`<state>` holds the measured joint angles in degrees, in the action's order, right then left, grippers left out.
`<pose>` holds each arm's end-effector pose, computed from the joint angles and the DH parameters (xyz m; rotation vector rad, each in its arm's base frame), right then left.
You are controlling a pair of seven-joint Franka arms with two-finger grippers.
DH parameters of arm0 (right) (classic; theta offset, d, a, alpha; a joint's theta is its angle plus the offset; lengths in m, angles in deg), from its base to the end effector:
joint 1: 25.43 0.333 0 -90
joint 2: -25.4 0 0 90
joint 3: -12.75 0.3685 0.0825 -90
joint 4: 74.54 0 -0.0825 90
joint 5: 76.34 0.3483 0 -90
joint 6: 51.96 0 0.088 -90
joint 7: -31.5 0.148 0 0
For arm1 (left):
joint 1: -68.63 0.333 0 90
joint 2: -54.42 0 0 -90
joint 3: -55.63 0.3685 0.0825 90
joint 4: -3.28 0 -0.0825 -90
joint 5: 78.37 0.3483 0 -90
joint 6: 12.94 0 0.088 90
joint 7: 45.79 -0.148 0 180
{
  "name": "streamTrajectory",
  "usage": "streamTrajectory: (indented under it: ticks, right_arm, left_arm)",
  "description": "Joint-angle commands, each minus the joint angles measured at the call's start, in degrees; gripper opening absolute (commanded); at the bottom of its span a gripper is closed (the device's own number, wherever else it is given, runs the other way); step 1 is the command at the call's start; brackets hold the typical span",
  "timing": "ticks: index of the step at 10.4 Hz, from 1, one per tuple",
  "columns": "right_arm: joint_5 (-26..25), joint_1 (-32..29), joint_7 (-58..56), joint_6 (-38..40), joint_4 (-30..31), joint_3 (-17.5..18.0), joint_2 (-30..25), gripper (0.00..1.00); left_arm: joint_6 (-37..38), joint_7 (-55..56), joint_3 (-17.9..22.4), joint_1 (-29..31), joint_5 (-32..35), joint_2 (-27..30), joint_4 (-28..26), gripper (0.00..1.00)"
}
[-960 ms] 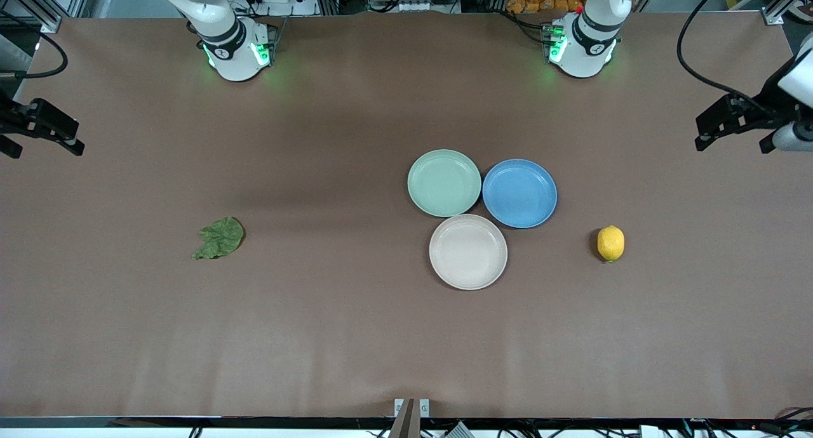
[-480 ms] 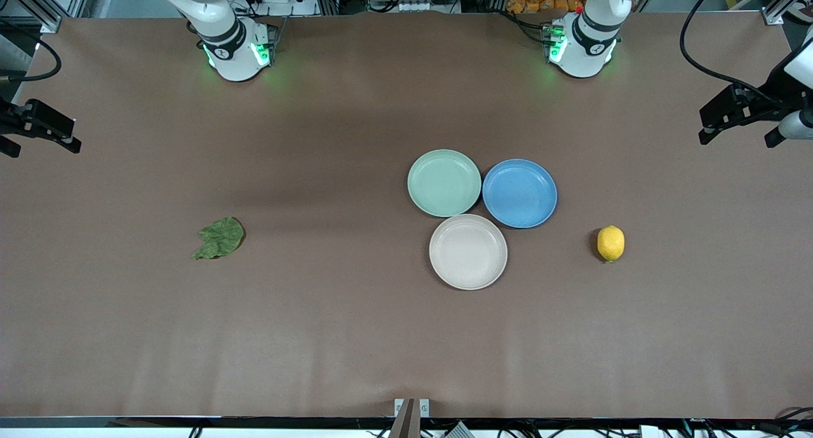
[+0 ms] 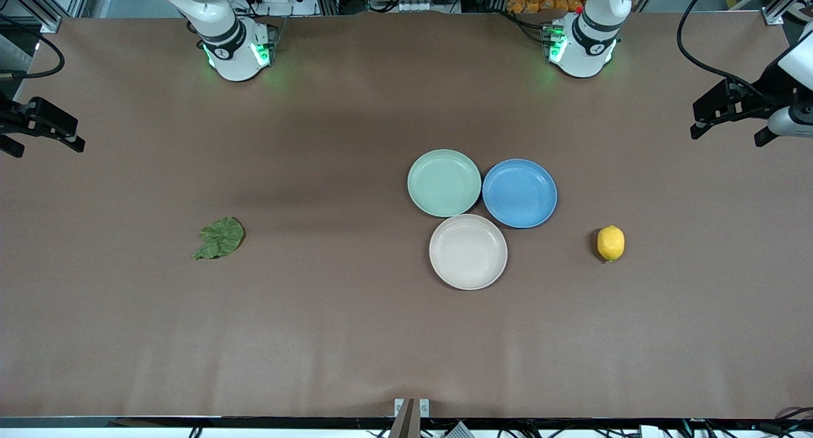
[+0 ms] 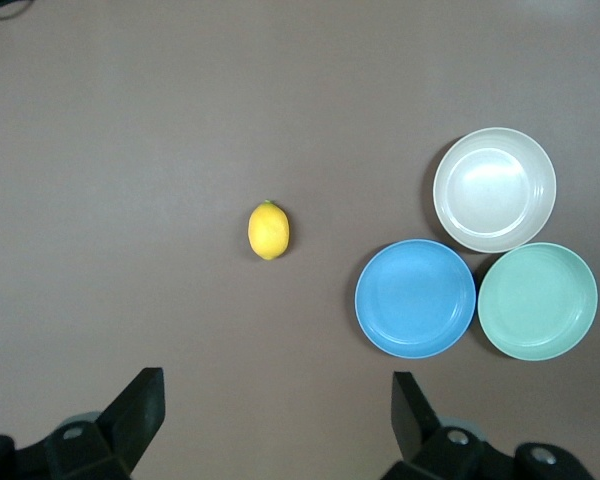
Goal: Pick lemon and lettuce from plates
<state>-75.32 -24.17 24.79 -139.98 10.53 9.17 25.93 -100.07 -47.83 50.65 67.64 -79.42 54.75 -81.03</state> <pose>0.5207 -0.0182 0.6656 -3.1247 -0.1213 -0.0680 0.5110 -0.0564 0.6776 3.1130 -0.2202 0.0848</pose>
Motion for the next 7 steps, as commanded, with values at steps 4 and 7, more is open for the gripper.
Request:
streamTrajectory:
  ticks: [4, 7]
  right_arm:
    - [1.35, -0.12, -0.67, -1.63, 3.87, -0.47, -2.37, 1.0]
    - [1.27, -0.03, -0.67, -1.63, 3.87, -0.38, -2.46, 1.0]
  left_arm:
    - [1.17, -1.04, 0.76, -0.6, -0.89, 1.08, -0.59, 1.0]
    - [1.17, -1.22, 1.02, -0.6, -0.54, 1.08, -0.51, 1.0]
